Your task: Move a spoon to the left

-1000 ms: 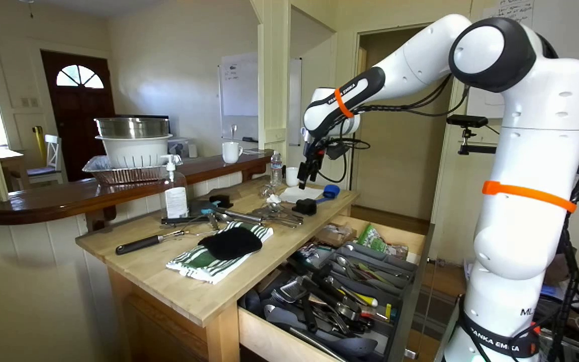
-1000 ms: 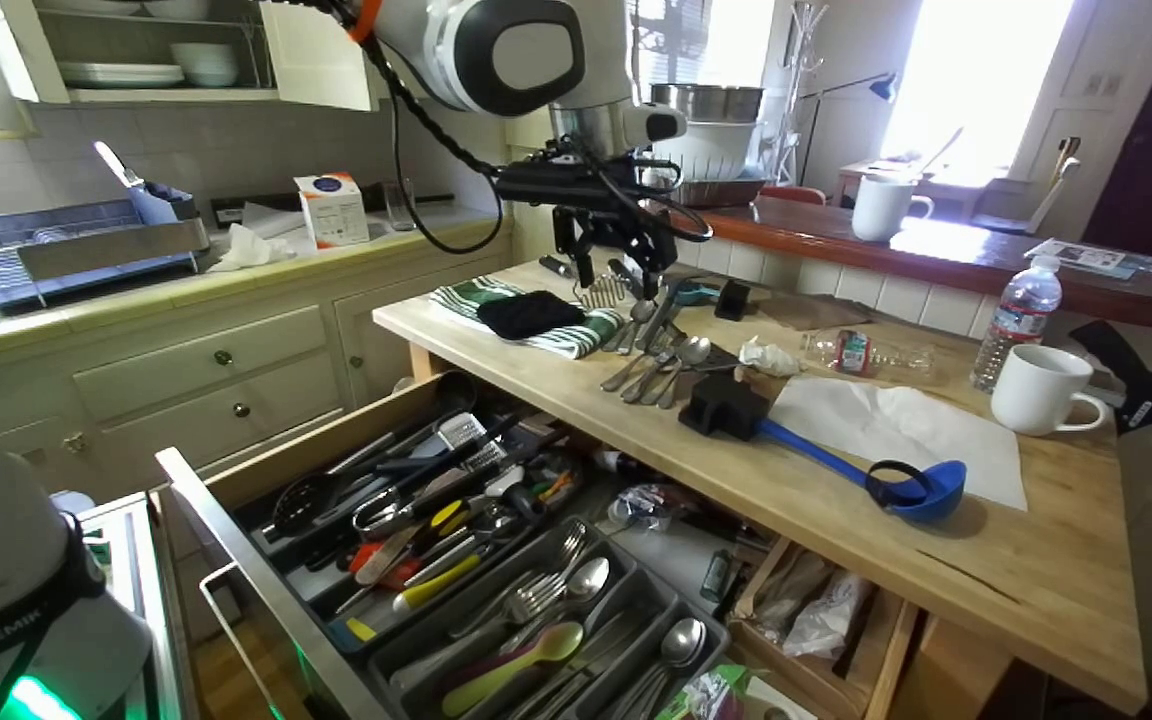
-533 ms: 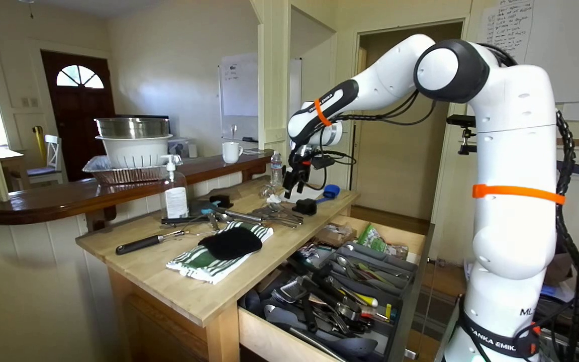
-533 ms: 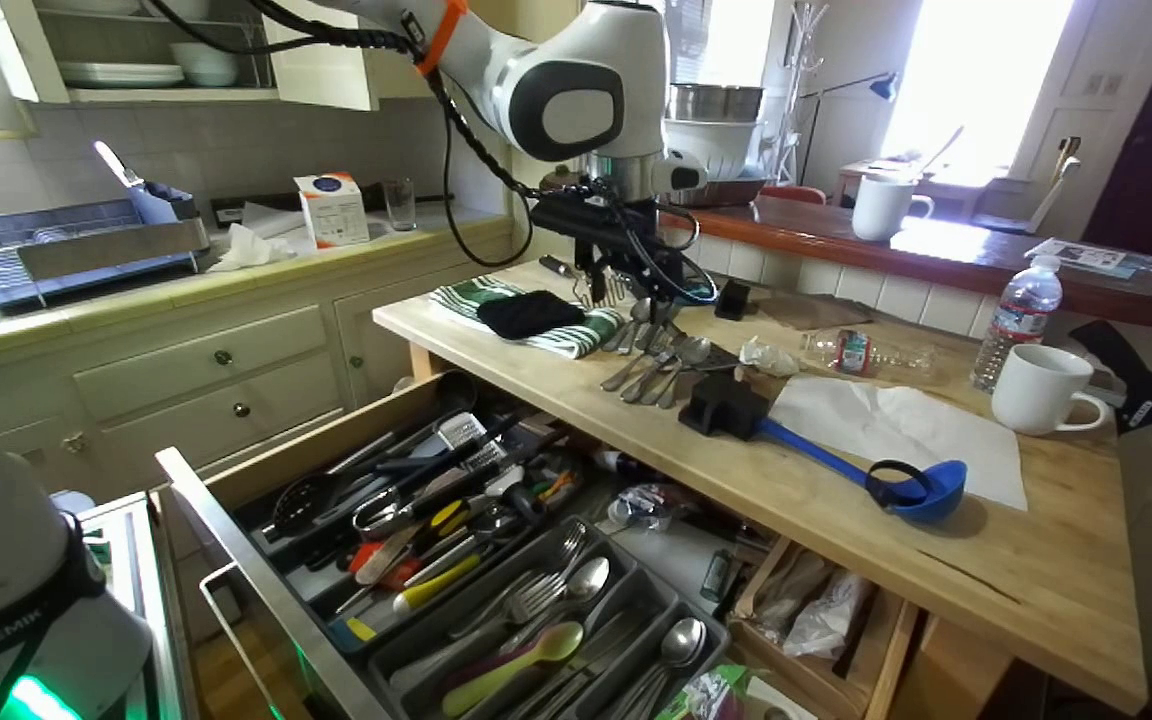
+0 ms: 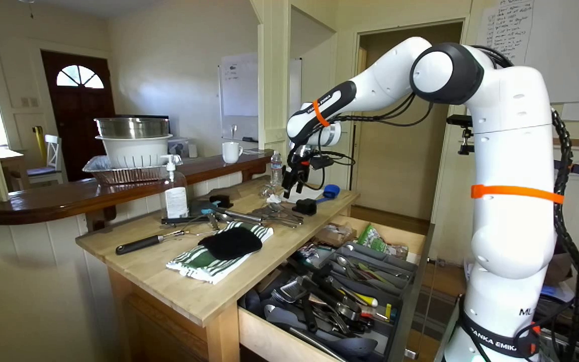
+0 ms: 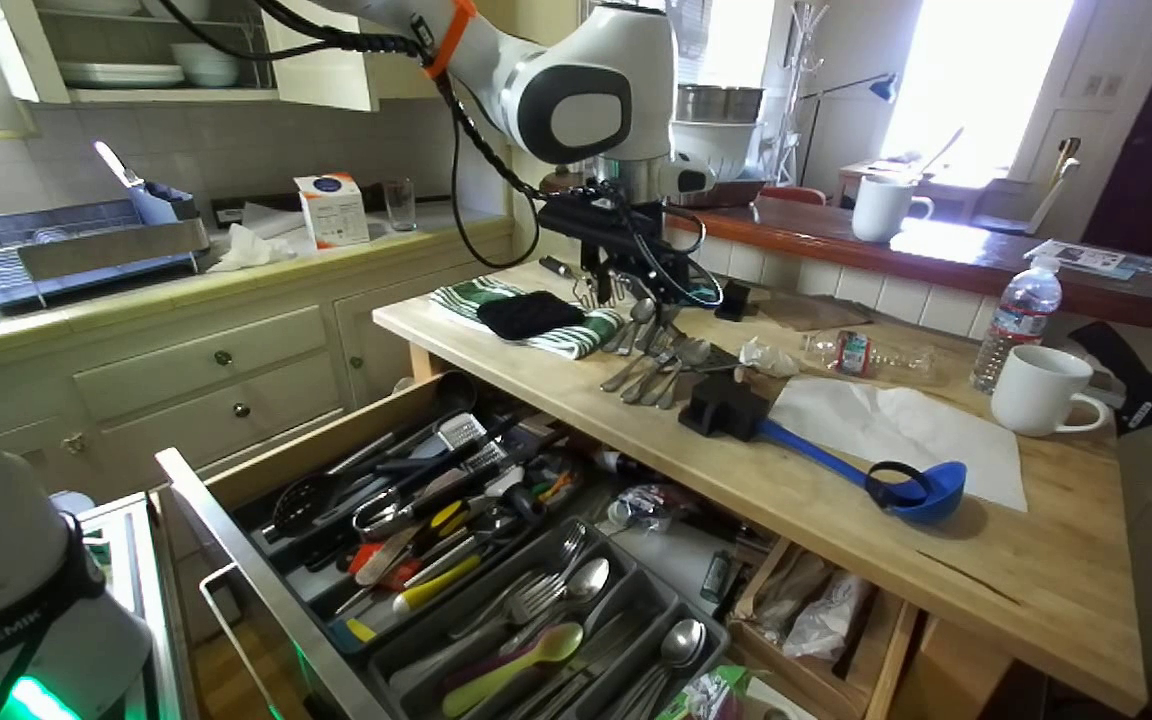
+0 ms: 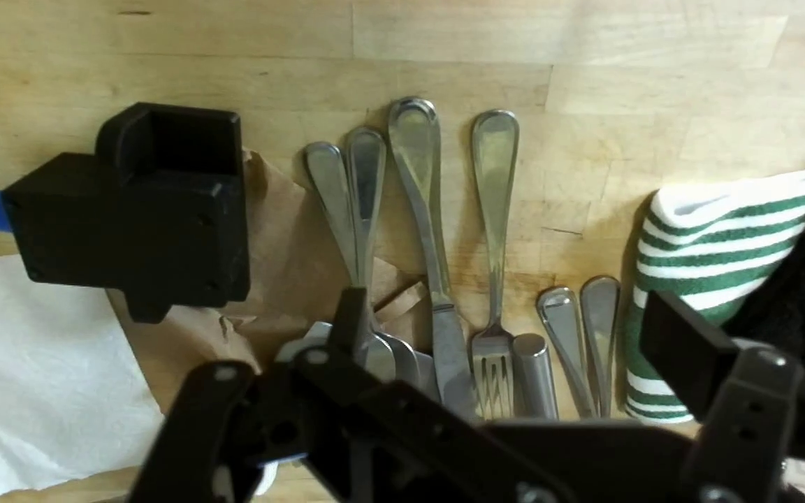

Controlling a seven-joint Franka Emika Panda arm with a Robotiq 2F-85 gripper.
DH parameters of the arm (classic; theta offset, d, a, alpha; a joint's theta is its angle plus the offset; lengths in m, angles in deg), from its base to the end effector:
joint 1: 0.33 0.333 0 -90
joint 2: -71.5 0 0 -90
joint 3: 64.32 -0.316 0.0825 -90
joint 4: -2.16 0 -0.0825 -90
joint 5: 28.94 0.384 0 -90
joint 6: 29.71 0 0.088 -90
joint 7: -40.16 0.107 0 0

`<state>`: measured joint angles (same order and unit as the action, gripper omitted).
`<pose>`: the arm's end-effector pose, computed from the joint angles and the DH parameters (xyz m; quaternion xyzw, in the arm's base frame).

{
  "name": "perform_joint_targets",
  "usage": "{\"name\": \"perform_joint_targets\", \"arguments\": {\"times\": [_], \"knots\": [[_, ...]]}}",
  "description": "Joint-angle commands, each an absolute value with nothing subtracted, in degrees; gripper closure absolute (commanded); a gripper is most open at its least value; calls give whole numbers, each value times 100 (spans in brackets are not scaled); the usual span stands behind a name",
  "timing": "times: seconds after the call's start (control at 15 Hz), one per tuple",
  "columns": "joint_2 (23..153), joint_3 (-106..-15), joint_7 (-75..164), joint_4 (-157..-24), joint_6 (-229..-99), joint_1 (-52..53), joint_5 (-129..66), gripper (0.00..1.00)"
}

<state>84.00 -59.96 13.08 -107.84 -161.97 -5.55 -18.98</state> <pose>0.6144 -0.0980 0.3969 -0.9894 -0.1006 -0.1002 0.0309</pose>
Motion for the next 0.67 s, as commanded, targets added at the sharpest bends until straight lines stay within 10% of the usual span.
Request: {"name": "perform_joint_targets", "arguments": {"times": [0.0, 0.47, 0.6], "knots": [[8658, -6103, 1215, -10507, -16107, -787, -1825, 0], [9147, -6185, 1135, -10019, -16215, -1059, -1764, 0], [9310, -6229, 1130, -9857, -16250, -1122, -1771, 17]]}}
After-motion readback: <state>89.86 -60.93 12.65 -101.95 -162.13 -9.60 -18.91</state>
